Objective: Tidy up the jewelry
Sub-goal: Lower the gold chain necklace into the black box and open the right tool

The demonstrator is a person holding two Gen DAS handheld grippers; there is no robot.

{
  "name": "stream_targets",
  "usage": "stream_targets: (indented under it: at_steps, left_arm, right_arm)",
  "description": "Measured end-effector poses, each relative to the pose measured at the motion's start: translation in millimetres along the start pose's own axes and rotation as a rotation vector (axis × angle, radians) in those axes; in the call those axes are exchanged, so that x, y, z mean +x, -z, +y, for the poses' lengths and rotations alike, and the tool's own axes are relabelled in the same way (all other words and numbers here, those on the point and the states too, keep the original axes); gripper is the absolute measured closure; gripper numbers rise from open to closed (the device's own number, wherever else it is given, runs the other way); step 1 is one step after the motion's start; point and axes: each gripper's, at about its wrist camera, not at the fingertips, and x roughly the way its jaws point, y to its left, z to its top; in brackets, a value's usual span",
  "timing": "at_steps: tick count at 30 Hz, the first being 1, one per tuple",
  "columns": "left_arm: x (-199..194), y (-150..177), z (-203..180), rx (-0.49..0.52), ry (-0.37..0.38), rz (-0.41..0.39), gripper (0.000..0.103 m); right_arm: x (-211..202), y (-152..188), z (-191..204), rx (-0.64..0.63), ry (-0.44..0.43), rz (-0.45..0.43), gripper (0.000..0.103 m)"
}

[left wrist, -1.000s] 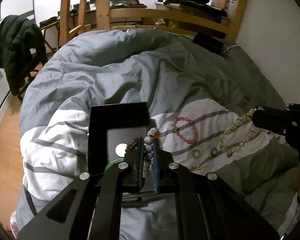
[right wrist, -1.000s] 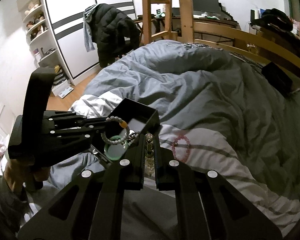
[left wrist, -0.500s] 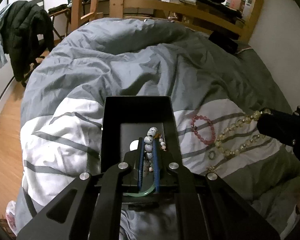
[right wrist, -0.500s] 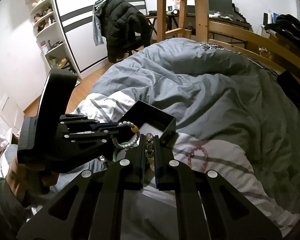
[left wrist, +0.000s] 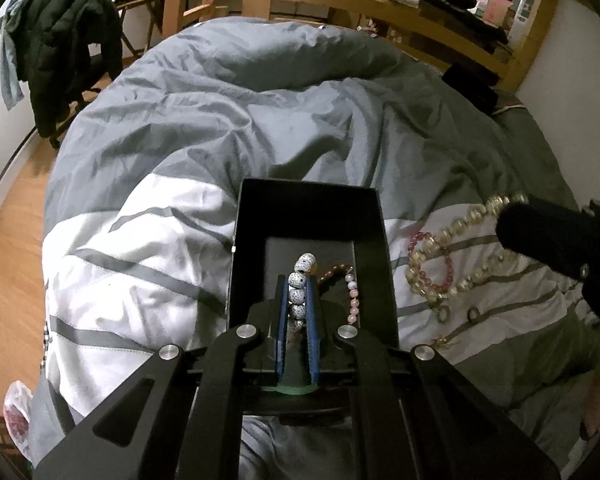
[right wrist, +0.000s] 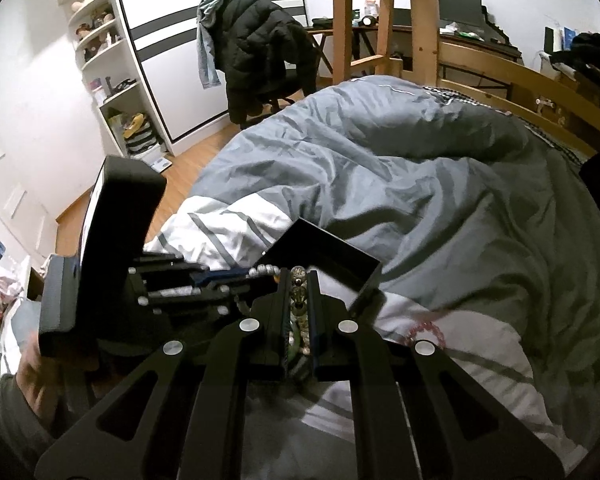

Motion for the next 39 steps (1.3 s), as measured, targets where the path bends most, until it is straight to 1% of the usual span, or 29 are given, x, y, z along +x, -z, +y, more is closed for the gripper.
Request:
stream_targets:
  at_steps: [6,15,24,32,35,36,37,38,39]
  left_arm:
    - [-1,4,3,-0.025,-0.014,0.02,0.095]
    - [-1,9,3,-0.04,-0.006,0.042,0.095]
    - [-2,10,9,-0.074,0.022,0.042,0.095]
    - [-5,9,12,-0.09,0.01,0.037,0.094]
    - [-7,8,15,-0.104,0.022,0.029,0.094]
    - [-8,8,15,-0.107,0.021,0.024,0.093]
    - [-9,8,16,-0.109,0.017,0.016,0.086]
    - [-10,7,16,-0.113,0.016,0.01,0.08]
    - [-12,7,17,-0.116,0.014,0.003,0.062]
  right_arm:
    - [17,-8,2,-0.009,-0.001,0.019,0.095]
    - [33,-9,-1,0.0,0.002,0.047,0.095]
    - [43,-11,-1,0.012,-0.017,0.057,0.095]
    - [49,-10,-1,0.03,-0.02,0.075,0.094]
    - [51,-10,-5,0.059,-0.028,0.076,0.093]
    - [50,-10,-6,0.068,-0.03,0.073,0.093]
    - [50,-10,-8,0.08,-0.033,0.072,0.091]
    - [50,-11,-10,0.093,-0.038,0.072,0.084]
    - [48,-11,-12,0.104,-0.035,0.069,0.077]
